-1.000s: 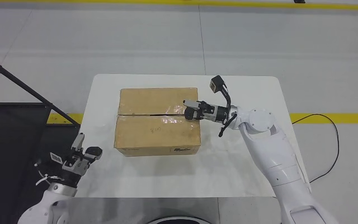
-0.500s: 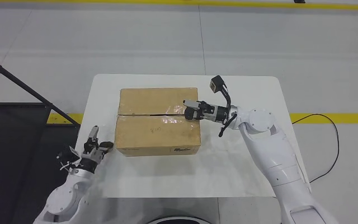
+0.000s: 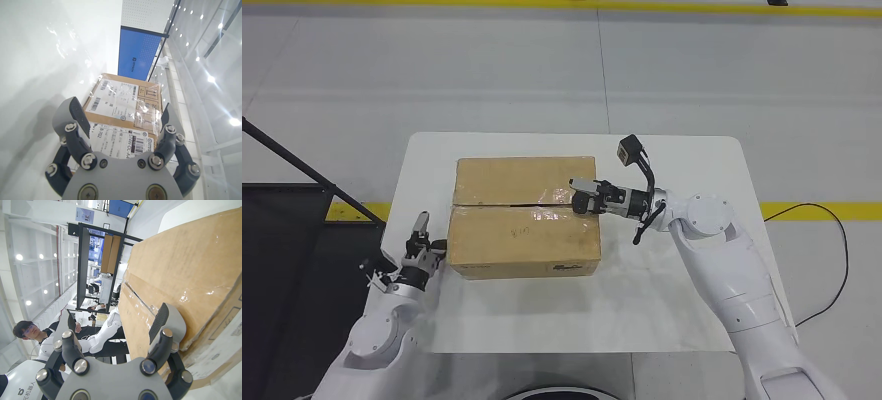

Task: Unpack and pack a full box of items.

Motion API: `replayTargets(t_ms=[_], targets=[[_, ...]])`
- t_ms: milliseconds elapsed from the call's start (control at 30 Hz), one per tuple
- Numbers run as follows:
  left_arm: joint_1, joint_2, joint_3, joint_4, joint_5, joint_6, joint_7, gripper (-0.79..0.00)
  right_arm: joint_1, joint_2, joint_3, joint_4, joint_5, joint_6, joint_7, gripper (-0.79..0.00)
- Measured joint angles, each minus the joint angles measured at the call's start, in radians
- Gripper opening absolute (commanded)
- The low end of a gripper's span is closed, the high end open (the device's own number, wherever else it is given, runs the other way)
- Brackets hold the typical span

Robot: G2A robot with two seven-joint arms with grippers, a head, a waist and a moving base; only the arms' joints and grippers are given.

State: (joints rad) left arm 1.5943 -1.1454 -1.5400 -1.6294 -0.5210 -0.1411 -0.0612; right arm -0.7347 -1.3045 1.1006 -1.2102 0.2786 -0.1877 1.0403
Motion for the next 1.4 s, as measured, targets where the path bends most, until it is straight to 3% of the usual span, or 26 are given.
replayTargets(t_ms=[533, 800, 1400], targets=[[-0.112, -0.018, 0.026, 0.114, -0.003, 0.024, -0.007, 0.0, 0.0, 0.0, 0.0, 0.0, 0.0, 0.0, 0.0, 0.0], [-0.167, -0.03, 0.027, 0.171, -0.003, -0.005, 0.047, 0.0, 0.0, 0.0, 0.0, 0.0, 0.0, 0.0, 0.0, 0.0], [-0.186, -0.032, -0.108, 0.073, 0.074, -0.099, 0.133, 0.0, 0.0, 0.0, 0.0, 0.0, 0.0, 0.0, 0.0, 0.0]])
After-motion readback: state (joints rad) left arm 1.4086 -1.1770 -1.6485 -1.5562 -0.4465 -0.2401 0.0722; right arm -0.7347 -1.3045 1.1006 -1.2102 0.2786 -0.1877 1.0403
